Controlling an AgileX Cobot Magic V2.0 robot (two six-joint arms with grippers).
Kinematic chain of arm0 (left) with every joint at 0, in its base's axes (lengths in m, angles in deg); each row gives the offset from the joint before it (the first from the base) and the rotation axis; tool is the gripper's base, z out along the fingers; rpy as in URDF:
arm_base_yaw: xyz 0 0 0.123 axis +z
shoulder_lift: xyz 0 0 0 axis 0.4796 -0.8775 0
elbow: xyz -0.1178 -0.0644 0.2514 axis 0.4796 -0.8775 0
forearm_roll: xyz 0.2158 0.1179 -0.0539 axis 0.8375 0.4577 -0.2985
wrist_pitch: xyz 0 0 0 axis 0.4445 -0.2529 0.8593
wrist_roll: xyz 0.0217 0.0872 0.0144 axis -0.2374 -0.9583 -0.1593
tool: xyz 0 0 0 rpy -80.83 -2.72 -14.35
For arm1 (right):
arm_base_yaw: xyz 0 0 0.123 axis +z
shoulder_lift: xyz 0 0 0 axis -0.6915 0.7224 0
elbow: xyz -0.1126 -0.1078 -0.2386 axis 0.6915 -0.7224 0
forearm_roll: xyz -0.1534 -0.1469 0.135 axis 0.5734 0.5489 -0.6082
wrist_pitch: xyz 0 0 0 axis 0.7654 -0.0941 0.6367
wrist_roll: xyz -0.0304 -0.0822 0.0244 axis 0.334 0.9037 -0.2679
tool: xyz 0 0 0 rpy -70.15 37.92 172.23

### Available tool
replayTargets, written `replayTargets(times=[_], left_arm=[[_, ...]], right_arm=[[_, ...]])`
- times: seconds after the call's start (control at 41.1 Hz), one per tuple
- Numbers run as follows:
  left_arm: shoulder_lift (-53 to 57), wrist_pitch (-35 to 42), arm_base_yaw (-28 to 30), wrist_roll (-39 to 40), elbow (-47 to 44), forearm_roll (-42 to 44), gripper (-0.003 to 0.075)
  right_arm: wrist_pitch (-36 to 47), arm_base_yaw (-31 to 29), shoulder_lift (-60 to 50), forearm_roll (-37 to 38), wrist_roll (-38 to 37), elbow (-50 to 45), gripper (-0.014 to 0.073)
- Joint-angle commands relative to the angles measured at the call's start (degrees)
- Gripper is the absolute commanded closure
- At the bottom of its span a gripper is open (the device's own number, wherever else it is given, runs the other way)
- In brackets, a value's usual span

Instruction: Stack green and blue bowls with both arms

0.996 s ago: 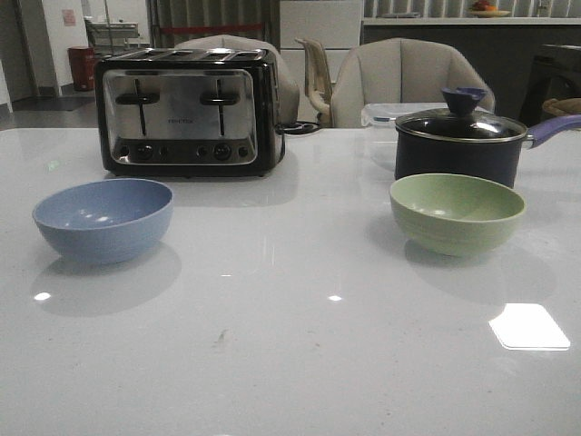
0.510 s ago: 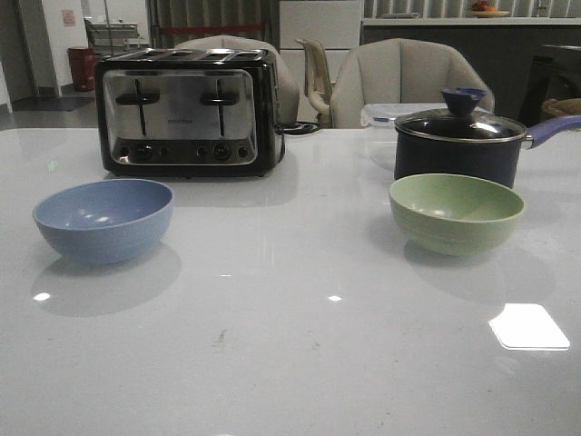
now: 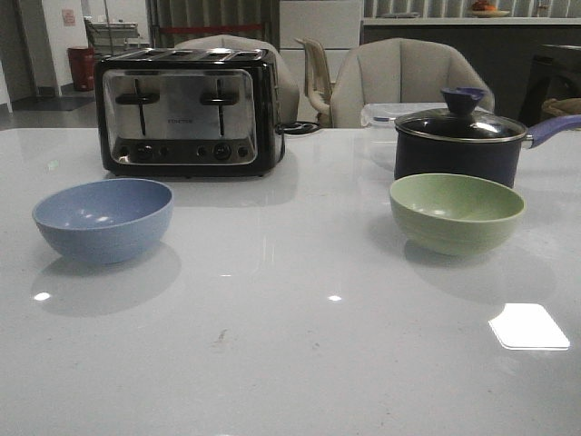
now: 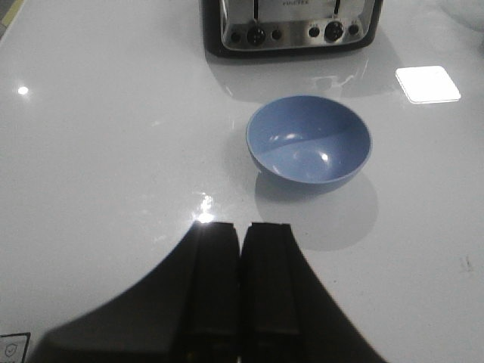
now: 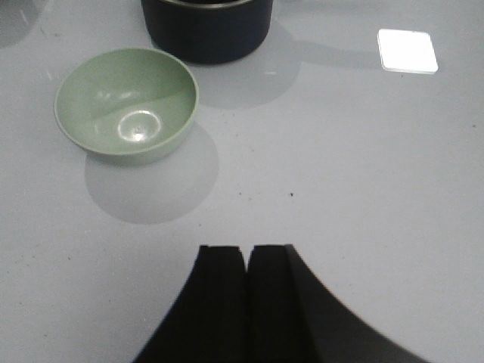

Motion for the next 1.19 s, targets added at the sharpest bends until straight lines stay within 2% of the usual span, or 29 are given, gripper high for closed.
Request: replayTargets(times=[0.0,0.073,0.146,0.17,0.267,0.316,0.389,0.51,0.68,0.923,1.166], left_arm=[[-1.3,4.1,-0.2,0.1,1.5,-0.3,0.0622],[-1.7,4.1,-0.2,0.4,1.5,-0.3,0.0613],[-2.1,4.1,-0.2,0.5,1.5,-0.3,0.0552],[-2.3,4.1,-0.2,0.5,1.5,-0.3,0.0517],[-2.8,4.4,-0.2,0.5,1.5,-0.3,0.0281],[-3.2,4.4,-0.2,0.5,1.5,-0.3,0.0172],[-3.9,4.4,-0.2,0.4,1.5,-0.3,0.0085],[-5.2,4.9,-0.6,-1.4,1.5,-2.2,0.0086],[-7.0,7.2,-6.4,-7.2,1.5,-5.7,0.0086],[-8.0,10.8,-15.5,-7.2,1.5,-5.7,0.0086],[-8.2,13.4,-19.1,-7.2,1.5,-5.7,0.0086]], right_arm=[[2.8,-0.2,2.1,0.9,0.3,1.8,0.0546],[2.3,-0.2,3.8,0.9,0.3,1.8,0.0515],[2.6,-0.2,5.1,0.9,0.3,1.8,0.0408],[2.7,-0.2,5.5,0.9,0.3,1.8,0.0347],[3.5,-0.2,7.1,0.9,0.3,1.9,0.0136],[3.5,-0.2,7.9,0.4,0.3,2.2,0.0057],[2.9,-0.2,9.8,-1.5,0.3,3.4,0.0010],[1.8,-0.2,14.7,-4.3,0.3,7.0,0.0026],[0.8,-0.2,23.8,-6.3,0.3,13.8,0.0027],[-2.8,-0.2,39.0,-8.6,0.3,25.3,0.0027],[-5.5,-0.2,54.0,-12.6,2.6,36.2,0.0027]])
